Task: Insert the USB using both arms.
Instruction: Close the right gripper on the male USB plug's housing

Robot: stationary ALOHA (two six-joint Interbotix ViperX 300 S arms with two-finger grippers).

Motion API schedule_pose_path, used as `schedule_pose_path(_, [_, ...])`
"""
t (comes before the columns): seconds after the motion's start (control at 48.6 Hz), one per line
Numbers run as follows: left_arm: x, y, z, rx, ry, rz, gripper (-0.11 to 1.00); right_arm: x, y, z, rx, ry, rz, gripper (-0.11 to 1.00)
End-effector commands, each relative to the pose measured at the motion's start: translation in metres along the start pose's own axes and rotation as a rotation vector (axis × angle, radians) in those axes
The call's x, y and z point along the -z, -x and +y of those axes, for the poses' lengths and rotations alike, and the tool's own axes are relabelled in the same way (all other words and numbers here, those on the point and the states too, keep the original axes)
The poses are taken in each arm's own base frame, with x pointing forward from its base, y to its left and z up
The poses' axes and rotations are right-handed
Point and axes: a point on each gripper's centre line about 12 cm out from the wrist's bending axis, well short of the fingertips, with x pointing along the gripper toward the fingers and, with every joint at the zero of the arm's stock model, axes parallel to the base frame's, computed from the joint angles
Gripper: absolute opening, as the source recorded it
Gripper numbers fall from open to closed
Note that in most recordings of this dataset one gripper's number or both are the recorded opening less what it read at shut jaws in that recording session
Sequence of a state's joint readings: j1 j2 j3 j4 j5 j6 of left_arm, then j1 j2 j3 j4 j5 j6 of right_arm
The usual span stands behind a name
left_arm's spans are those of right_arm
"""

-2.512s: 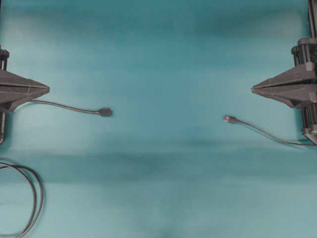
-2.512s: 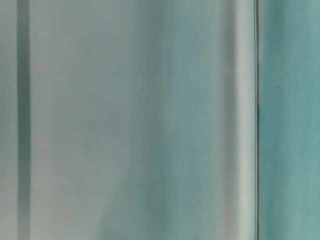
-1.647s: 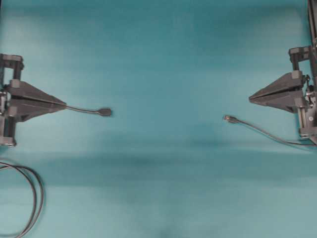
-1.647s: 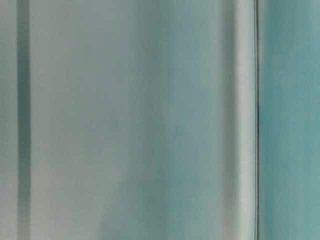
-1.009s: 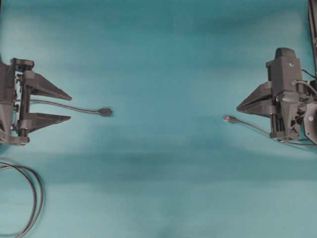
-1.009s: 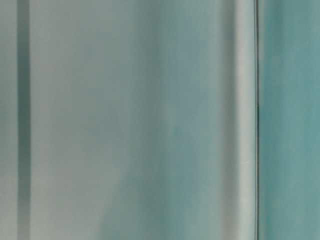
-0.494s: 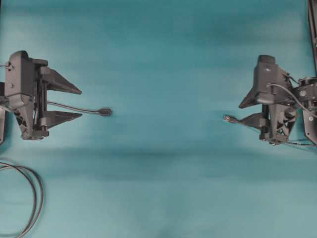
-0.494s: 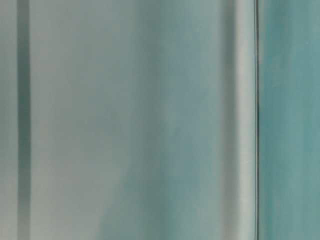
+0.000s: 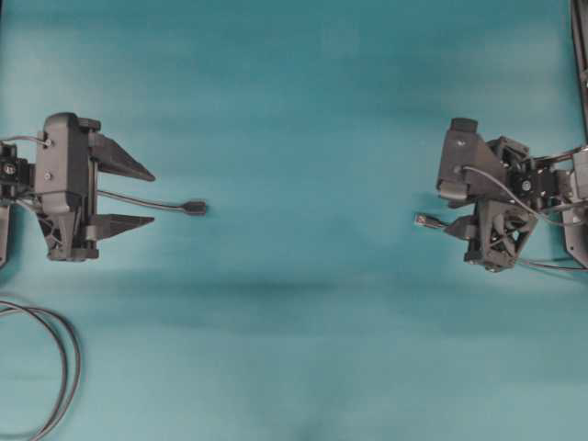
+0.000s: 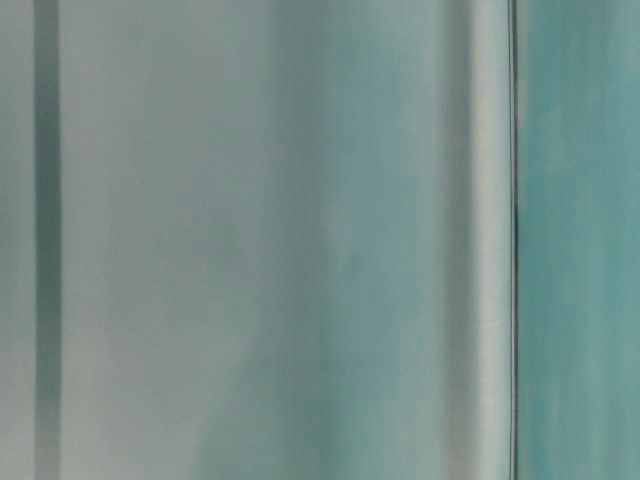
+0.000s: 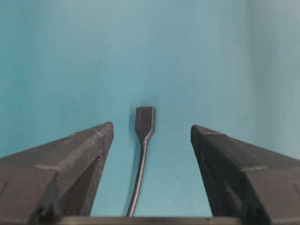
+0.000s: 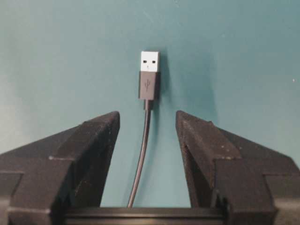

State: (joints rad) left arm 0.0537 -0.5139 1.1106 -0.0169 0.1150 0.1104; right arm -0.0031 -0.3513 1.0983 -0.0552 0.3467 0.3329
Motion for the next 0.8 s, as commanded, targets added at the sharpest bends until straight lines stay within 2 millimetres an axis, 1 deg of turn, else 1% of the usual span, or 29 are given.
schedule_pose_path(0.0, [-0.003, 0.000, 0.000, 0.000, -0.015, -0.012, 0.84, -0.009, 0.000, 0.002, -0.002, 0.003, -0.016, 0.53])
schedule_pose_path(0.391, [0.002, -0.001, -0.003, 0.008, -0.025, 0.001, 0.84, -0.018, -0.021, 0.005, 0.010, 0.002, 0.031, 0.53])
schedule_pose_path(0.577, [0.005, -0.001, -0.004, 0.013, -0.028, 0.010, 0.84, -0.016, -0.031, 0.005, 0.020, 0.005, 0.068, 0.53])
schedule_pose_path(0.783, [0.006, -0.001, -0.006, 0.019, -0.035, 0.015, 0.84, -0.011, -0.037, 0.004, 0.029, -0.007, 0.097, 0.53])
